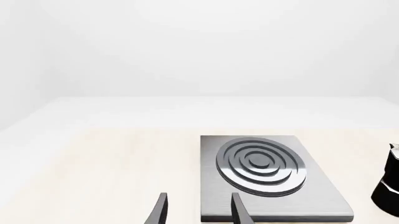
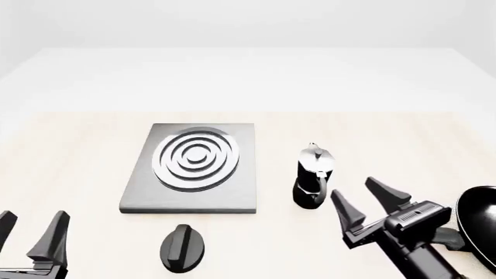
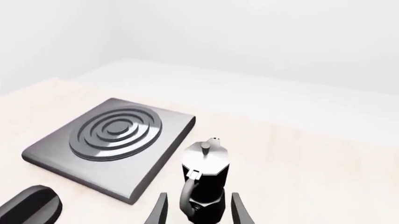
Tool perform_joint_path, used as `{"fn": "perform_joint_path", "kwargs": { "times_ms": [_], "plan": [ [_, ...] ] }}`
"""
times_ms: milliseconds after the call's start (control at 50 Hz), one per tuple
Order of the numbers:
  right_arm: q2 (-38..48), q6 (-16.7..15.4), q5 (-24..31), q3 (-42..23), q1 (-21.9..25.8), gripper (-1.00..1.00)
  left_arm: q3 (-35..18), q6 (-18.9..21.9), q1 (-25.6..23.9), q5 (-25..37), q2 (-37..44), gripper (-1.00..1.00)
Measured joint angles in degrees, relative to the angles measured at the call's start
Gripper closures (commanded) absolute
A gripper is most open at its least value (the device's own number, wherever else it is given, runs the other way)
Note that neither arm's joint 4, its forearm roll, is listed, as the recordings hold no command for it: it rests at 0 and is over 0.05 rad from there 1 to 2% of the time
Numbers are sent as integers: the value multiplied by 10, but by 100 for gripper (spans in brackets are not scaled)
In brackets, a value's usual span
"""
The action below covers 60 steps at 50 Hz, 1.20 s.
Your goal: Put the moka pot on the stove.
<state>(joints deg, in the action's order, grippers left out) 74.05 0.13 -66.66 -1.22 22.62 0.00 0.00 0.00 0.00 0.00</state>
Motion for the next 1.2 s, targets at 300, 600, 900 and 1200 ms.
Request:
{"fn": "perform_joint_path", "kwargs": {
  "times_ms": [300, 600, 900, 1200],
  "plan": [
    [44, 4, -25, -7, 5, -100, 0, 0, 0, 0, 0, -100],
    [78, 7, -30, -25, 9, -100, 0, 0, 0, 0, 0, -100],
    [119, 14, -32, -45, 13, -100, 0, 0, 0, 0, 0, -100],
    [164, 21, -32, -66, 16, -100, 0, 0, 0, 0, 0, -100]
  ]
}}
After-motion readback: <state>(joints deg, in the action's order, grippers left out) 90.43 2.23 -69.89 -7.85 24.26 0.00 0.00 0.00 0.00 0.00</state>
